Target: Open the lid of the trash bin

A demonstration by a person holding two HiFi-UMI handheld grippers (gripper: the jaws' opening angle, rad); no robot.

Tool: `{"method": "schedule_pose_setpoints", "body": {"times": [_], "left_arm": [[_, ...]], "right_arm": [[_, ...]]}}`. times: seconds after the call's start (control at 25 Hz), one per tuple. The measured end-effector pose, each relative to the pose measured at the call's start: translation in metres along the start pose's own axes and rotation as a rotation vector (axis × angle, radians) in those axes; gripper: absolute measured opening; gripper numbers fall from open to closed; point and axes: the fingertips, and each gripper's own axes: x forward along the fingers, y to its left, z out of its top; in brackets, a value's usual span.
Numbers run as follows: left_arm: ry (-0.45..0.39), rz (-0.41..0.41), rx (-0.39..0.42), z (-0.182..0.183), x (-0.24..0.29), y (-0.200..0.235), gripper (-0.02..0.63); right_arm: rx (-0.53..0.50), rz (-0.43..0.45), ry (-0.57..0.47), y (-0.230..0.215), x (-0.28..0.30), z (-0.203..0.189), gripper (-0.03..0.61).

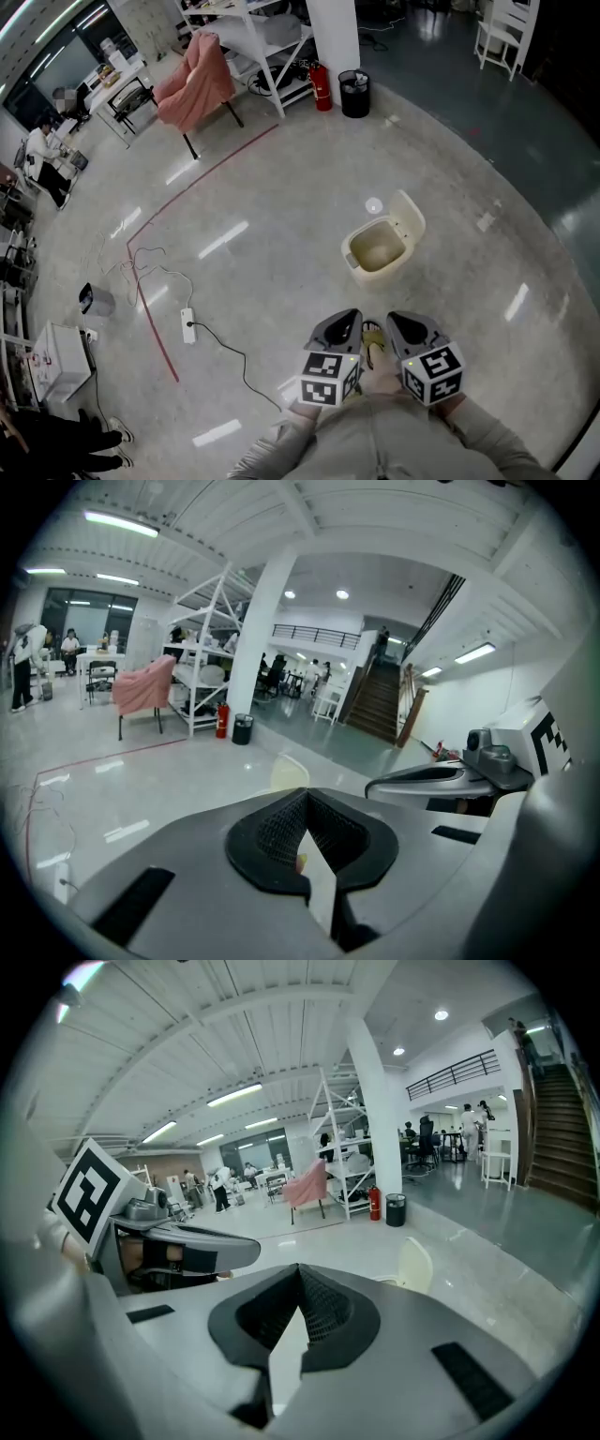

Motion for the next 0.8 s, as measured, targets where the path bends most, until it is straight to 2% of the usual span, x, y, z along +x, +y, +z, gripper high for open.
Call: {"method": "schedule_pose_setpoints", "body": {"times": [0.8], "left_arm": [[-0.032,0.001,-0.005,0.003,-0.018,-0.003,0.005]], "right_arm": [[-0.055,0.008,-0.025,0.026,-0.014,0.01,0.0]]}}
